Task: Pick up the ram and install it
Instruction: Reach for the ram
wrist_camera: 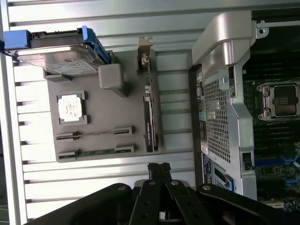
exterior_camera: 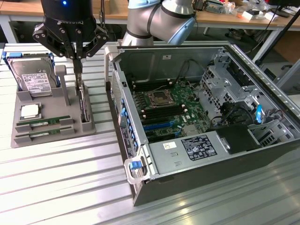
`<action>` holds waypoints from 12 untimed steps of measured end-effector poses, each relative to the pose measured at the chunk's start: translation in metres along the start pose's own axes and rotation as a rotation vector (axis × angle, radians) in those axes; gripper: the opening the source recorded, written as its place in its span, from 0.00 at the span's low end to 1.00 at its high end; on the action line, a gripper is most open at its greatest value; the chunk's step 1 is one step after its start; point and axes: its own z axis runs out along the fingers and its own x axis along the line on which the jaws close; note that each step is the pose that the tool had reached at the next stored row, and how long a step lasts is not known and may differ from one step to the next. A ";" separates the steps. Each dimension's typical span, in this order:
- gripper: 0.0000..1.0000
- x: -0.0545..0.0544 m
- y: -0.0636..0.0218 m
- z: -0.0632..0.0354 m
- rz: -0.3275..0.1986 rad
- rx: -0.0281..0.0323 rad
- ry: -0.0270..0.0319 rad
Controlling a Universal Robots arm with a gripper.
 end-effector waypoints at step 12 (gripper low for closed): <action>0.11 0.014 -0.0010 -0.0004 0.000 0.0000 0.0000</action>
